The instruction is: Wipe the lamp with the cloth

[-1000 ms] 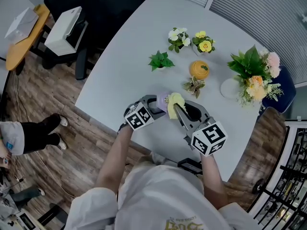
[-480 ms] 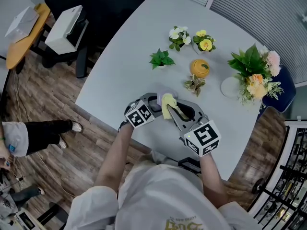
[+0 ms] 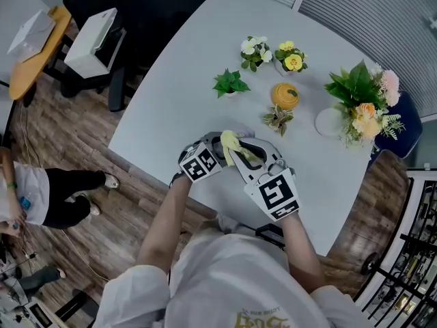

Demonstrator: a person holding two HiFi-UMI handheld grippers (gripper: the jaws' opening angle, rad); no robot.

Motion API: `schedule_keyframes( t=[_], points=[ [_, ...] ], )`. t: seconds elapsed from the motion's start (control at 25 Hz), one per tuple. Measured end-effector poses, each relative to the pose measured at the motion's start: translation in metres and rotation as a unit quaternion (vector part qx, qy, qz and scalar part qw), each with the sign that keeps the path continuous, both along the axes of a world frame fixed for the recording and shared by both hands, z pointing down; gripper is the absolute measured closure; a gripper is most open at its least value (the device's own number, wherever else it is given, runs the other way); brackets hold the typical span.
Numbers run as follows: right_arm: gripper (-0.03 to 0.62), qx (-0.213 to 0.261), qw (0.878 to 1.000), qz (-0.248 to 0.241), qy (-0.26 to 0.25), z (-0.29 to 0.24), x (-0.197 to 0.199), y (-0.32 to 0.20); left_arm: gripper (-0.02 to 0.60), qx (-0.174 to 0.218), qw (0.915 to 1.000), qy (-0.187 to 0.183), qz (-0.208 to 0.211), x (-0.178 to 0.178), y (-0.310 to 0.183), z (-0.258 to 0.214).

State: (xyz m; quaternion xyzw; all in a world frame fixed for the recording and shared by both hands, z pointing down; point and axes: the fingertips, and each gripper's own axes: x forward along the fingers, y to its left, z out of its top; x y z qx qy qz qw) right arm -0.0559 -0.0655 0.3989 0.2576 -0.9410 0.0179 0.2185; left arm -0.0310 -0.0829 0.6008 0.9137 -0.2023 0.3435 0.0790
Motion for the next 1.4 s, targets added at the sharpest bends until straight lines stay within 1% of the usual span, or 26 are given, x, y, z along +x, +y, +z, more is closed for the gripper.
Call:
schedule_keyframes(
  t=[0.2,0.52,0.84,1.16,1.4],
  points=[
    [0.53,0.014,1.0,-0.006,0.018,0.001,-0.007,-0.006,0.305,0.002,1.0,0.001,0.0,0.001,-0.001,0.0],
    [0.53,0.011,1.0,-0.002,0.023,0.002,-0.013,-0.016,0.305,0.002,1.0,0.001,0.001,0.0,0.0,-0.001],
    [0.53,-0.024,0.999,0.026,-0.019,0.002,-0.011,-0.033,0.305,0.003,1.0,0.001,0.0,0.0,0.0,-0.001],
    [0.528,-0.04,0.998,0.038,-0.034,0.002,-0.008,-0.043,0.305,0.0,1.0,0.002,0.0,0.001,0.0,-0.001],
    [0.53,-0.074,0.992,0.068,-0.071,0.002,-0.001,-0.053,0.305,0.0,1.0,0.001,-0.001,0.0,0.0,0.0]
  ],
)
